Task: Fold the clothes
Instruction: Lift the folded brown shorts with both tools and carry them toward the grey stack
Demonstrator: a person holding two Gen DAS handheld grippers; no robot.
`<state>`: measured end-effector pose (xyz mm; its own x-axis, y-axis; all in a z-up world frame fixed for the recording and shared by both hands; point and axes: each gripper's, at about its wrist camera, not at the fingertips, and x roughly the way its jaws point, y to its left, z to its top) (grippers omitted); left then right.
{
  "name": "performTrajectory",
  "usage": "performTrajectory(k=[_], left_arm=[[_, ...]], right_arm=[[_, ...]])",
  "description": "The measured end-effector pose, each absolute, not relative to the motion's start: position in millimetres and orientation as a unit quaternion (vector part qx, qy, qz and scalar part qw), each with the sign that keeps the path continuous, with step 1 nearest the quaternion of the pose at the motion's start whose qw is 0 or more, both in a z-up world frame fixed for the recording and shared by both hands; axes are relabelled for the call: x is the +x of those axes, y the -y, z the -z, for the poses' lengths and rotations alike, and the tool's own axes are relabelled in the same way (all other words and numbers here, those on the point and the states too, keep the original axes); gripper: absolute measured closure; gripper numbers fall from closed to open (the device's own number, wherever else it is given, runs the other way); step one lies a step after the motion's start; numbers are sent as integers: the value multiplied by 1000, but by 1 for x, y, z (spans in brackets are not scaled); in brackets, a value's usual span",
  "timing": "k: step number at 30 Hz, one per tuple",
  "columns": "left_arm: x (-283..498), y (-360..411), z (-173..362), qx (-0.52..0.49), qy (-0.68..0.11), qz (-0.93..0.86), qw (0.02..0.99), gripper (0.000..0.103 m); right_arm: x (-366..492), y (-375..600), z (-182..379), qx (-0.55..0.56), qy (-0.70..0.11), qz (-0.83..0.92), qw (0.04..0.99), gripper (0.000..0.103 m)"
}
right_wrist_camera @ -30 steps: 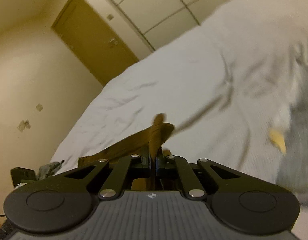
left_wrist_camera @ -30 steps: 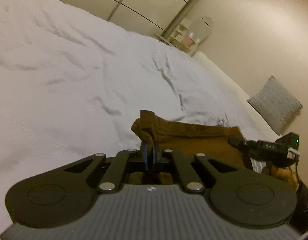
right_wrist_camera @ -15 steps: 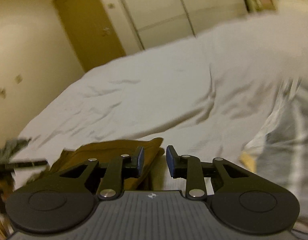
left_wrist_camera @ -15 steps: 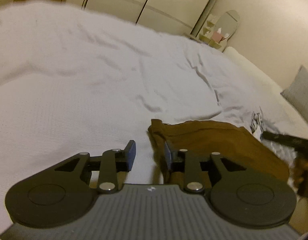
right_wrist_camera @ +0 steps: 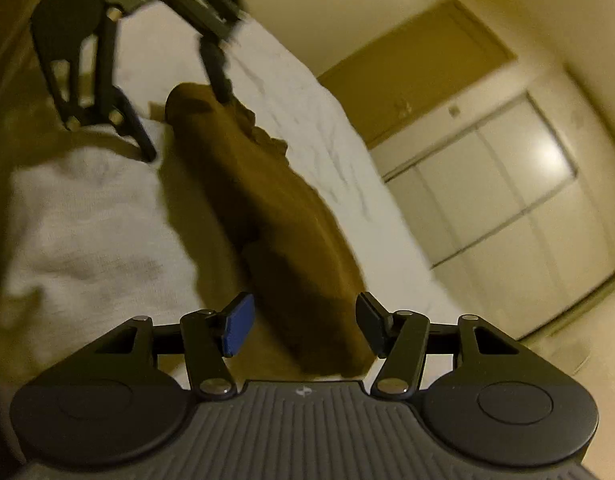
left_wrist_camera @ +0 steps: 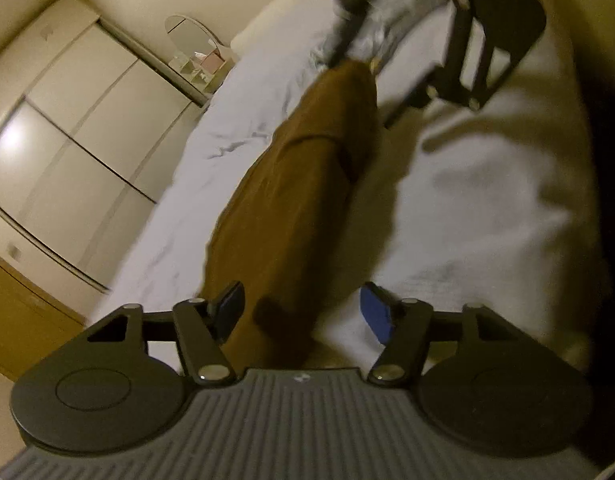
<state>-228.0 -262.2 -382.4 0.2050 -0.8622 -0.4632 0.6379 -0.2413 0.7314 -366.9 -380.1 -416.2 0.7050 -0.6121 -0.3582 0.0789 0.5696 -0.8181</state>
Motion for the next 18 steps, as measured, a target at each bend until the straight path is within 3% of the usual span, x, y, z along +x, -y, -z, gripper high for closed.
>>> performTrajectory(k=[3,4,5,6,7,11,13,18], left_arm=[[-220,285,389,498,109,592,624,69],[-212,289,390,498,95,587,631,88],[-205,293,390,497,80,583,638,93],[-198,295,390,494,68,580,644,93],[-194,292,388,485,58,583,649,94],[-185,283,385,458,26,597,658,94],[-189,285,387,460,26,597,656,96],[-200,270,368,467,59,599,648,96]], right_arm=[[-347,386,426,-442,-331,205,808,46],[-344,390,431,-449,-341,197,802,50],[-343,394,436,-457,-351,189,796,54],[-344,399,438,-459,-358,189,791,66],[-347,404,440,-458,-365,194,787,70],[-359,422,447,-446,-387,208,779,70],[-362,423,445,-426,-390,206,790,83],[-383,423,420,-386,-362,221,819,88]])
